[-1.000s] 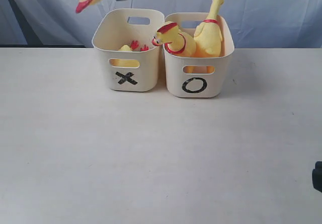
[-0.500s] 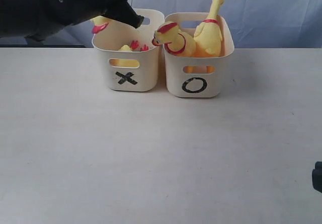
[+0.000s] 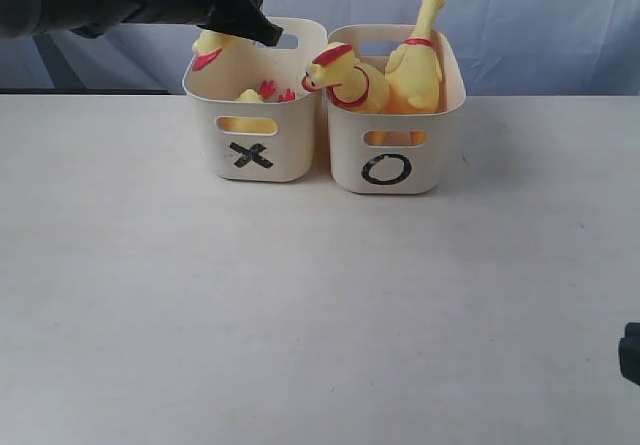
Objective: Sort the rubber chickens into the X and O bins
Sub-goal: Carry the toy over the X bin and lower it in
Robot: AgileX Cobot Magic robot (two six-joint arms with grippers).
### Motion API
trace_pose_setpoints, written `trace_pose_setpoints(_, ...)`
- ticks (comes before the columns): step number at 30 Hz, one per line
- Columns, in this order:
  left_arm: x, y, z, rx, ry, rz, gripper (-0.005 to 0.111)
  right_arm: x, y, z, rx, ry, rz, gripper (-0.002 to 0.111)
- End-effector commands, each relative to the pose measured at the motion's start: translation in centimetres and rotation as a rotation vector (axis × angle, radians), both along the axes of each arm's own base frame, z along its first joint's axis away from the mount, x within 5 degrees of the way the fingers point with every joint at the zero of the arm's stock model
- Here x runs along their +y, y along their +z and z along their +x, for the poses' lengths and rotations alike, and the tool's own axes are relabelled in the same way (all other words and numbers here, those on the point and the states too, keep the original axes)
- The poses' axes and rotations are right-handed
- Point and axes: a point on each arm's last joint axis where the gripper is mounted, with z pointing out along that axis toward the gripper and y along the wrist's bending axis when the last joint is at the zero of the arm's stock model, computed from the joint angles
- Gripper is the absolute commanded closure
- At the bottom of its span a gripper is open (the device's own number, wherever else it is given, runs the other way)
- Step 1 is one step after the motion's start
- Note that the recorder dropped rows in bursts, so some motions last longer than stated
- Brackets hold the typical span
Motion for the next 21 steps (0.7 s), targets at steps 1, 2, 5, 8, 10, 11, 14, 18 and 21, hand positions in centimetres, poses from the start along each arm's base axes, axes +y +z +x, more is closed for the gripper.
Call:
trace_pose_setpoints(1,0.6,-0.5,1.2,0.074,-0.007,-0.058,0.107,0.1,-0.1,-0.1,0.008,0.014,0.006,0.109)
trace_pose_setpoints(2,0.6,-0.7,1.5,0.091,-0.016,-0.065,0.107,0.1,-0.1,-0.1,0.008,0.014,0.008,0.109)
trace_pose_setpoints(5,0.3,-1.4,2.1,0.117,-0.037,-0.067,0.107,0.1,-0.1,-0.1,0.008,0.014,0.008,0.109)
trace_pose_setpoints(8,0.1,-1.8,2.7,0.110,-0.032,-0.069,0.107,0.1,-0.1,-0.2,0.008,0.015,0.010,0.109)
trace_pose_setpoints(10,-0.1,-2.1,3.1,0.116,-0.029,-0.086,0.107,0.1,-0.1,-0.2,0.008,0.015,0.010,0.109)
trace_pose_setpoints(11,-0.1,-2.3,3.3,0.116,-0.029,-0.086,0.107,0.1,-0.1,-0.2,0.008,0.015,0.010,0.109)
trace_pose_setpoints(14,-0.3,-3.1,3.8,0.122,-0.025,-0.084,0.107,0.1,-0.1,-0.2,0.008,0.015,0.010,0.109)
trace_pose_setpoints(18,0.0,-4.2,4.3,0.119,-0.003,-0.073,0.107,0.1,-0.1,-0.2,0.008,0.015,0.010,0.109)
trace_pose_setpoints(21,0.4,-4.6,4.7,0.107,0.016,-0.064,0.107,0.1,-0.1,-0.2,0.010,0.016,0.009,0.109)
